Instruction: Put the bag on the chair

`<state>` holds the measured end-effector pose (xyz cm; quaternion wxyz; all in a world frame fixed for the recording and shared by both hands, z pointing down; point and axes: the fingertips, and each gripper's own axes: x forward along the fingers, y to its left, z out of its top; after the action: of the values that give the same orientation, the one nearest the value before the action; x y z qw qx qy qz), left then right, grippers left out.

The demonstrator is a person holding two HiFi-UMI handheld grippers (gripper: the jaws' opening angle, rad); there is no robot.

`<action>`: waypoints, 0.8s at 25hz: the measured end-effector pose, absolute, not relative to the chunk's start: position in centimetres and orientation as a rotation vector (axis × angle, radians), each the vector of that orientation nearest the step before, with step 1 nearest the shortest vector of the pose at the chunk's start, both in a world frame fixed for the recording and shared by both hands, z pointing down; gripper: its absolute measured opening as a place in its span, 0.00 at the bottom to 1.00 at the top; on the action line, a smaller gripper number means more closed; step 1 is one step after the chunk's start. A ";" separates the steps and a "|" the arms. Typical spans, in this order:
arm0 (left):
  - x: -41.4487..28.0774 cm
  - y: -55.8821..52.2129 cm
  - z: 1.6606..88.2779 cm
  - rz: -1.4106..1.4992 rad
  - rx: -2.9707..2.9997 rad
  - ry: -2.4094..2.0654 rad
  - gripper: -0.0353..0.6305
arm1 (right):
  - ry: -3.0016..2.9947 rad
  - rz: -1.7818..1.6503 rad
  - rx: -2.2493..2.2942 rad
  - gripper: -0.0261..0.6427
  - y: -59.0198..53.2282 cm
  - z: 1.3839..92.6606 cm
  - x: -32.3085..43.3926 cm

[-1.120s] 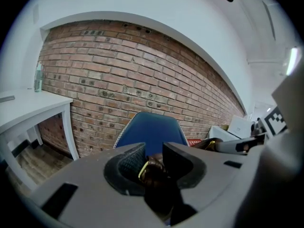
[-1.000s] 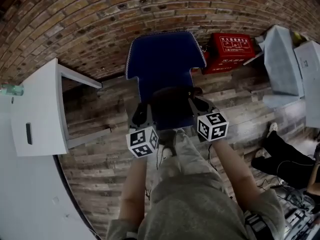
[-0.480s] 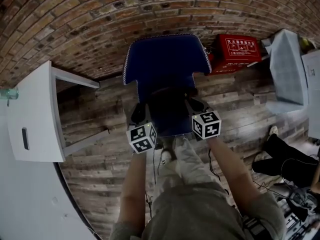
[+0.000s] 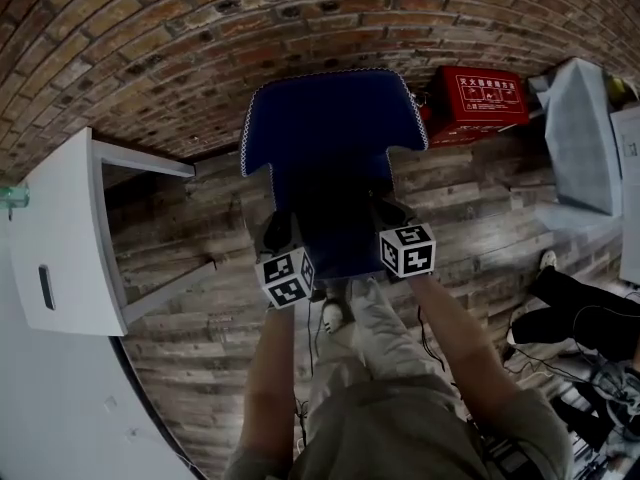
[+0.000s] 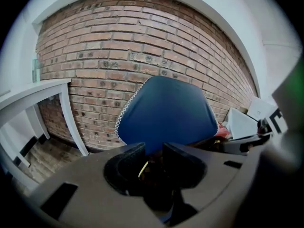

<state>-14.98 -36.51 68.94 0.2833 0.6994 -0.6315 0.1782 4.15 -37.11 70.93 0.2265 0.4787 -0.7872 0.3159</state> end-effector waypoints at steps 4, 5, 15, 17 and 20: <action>-14.6 -36.9 69.8 0.472 1.876 -1.684 0.22 | -2.133 0.889 1.345 0.08 -37.3 72.5 4.8; -14.6 -36.9 70.0 0.472 1.876 -1.684 0.22 | -2.124 0.890 1.350 0.08 -37.3 72.8 5.0; -14.7 -36.7 72.8 0.493 1.811 -1.684 0.22 | -2.083 0.891 1.370 0.08 -38.4 74.8 5.9; -14.7 -36.9 72.8 0.489 1.805 -1.688 0.22 | -2.083 0.895 1.371 0.08 -38.6 74.8 5.8; -14.9 -37.0 72.6 0.477 1.799 -1.686 0.23 | -2.072 0.907 1.382 0.08 -38.6 74.8 5.9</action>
<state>-14.89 -37.00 72.60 0.3102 0.6810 -0.6383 0.1804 5.85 -38.59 74.78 0.2431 0.5059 -0.7581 0.3319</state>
